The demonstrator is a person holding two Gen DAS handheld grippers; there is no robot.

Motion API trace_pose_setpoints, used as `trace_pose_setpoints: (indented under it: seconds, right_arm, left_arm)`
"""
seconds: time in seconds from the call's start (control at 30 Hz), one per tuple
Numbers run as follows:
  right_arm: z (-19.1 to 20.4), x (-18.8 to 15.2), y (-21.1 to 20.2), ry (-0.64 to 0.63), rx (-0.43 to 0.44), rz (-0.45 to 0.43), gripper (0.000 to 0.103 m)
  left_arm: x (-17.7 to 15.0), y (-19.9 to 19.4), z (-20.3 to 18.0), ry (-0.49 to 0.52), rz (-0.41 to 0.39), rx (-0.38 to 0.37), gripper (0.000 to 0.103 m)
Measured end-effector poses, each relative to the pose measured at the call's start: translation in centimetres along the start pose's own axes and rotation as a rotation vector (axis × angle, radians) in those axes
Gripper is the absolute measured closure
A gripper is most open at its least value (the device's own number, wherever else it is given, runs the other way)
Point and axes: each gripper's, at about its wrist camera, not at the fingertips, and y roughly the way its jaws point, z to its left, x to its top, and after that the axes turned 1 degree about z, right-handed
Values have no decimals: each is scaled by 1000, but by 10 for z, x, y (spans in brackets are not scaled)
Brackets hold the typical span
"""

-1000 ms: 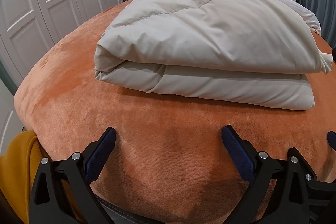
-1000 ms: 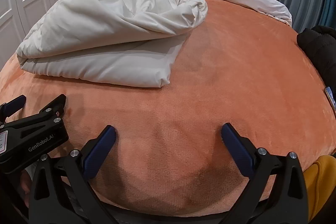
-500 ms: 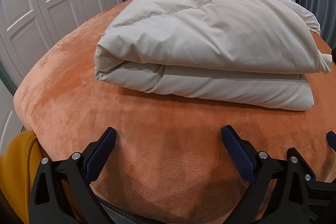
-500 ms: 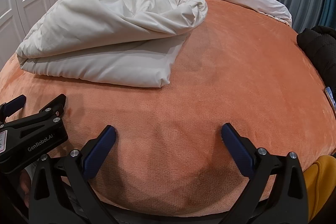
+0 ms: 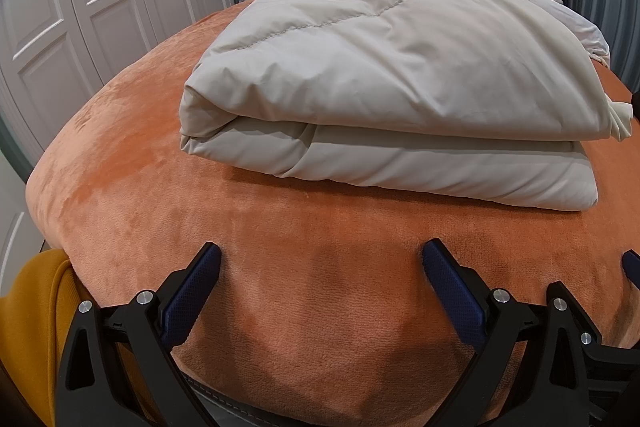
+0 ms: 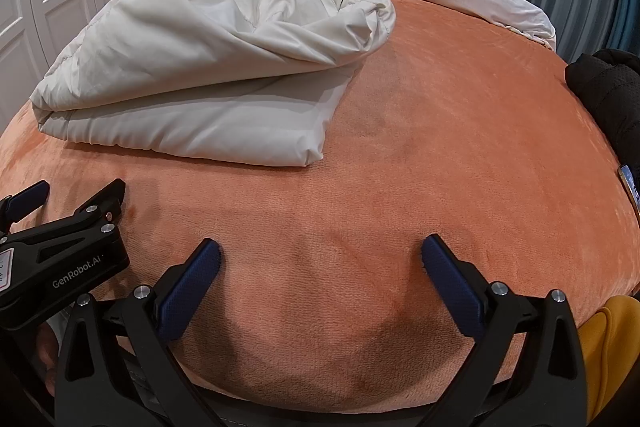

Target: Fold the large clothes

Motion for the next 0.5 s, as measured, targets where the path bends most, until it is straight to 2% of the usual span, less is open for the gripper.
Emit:
trace_pose_setpoints:
  seconds: [0.5]
  right_arm:
    - [4,-1,-5,-10,-24,-14,5]
  left_arm:
    - [4,-4,-4,5,-18,0,5]
